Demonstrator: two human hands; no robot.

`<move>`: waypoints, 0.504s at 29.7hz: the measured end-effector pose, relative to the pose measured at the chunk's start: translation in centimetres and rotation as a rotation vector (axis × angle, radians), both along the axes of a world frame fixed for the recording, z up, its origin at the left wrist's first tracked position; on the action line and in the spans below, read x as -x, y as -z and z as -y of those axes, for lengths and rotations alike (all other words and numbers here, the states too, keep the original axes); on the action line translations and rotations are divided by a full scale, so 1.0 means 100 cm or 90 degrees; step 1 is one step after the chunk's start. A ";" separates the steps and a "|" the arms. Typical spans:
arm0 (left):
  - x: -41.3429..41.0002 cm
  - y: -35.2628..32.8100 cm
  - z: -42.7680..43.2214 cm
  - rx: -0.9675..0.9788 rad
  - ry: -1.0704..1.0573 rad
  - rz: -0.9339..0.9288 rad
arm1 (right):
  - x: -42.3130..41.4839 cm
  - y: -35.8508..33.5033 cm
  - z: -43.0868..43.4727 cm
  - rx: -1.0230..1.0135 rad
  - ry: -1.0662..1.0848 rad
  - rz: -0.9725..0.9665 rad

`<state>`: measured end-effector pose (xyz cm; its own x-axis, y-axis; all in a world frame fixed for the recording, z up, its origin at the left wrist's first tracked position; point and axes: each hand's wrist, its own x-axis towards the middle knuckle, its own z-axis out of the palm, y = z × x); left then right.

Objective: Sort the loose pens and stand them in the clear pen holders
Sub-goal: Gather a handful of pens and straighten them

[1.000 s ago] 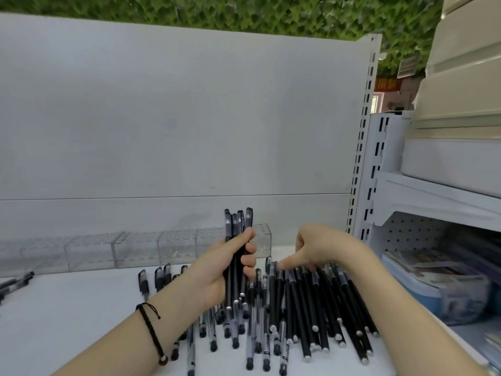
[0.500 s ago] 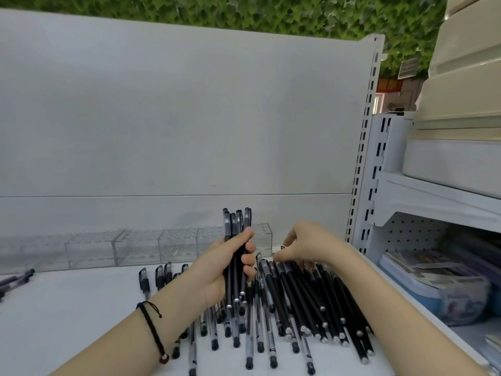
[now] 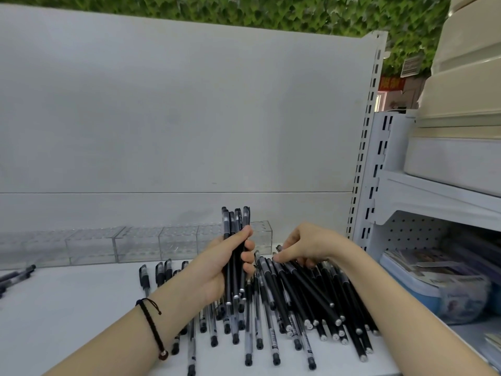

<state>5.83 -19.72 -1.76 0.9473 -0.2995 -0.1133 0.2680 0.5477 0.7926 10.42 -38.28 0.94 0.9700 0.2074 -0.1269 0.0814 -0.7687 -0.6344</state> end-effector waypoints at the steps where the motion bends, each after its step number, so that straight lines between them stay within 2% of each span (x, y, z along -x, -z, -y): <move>1: 0.000 0.000 0.000 -0.001 0.001 -0.001 | 0.000 0.000 0.000 0.003 0.000 0.003; 9: 0.003 0.001 0.002 -0.028 -0.019 -0.012 | -0.005 0.003 0.001 -0.094 0.018 0.003; 15: 0.004 0.000 0.003 -0.032 -0.039 -0.031 | -0.002 -0.002 0.003 -0.323 0.014 -0.047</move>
<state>5.46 -20.02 -1.71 0.9566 -0.2345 -0.1728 0.2742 0.5242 0.8062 10.64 -38.53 1.15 0.9671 0.2404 -0.0838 0.0096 -0.3631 -0.9317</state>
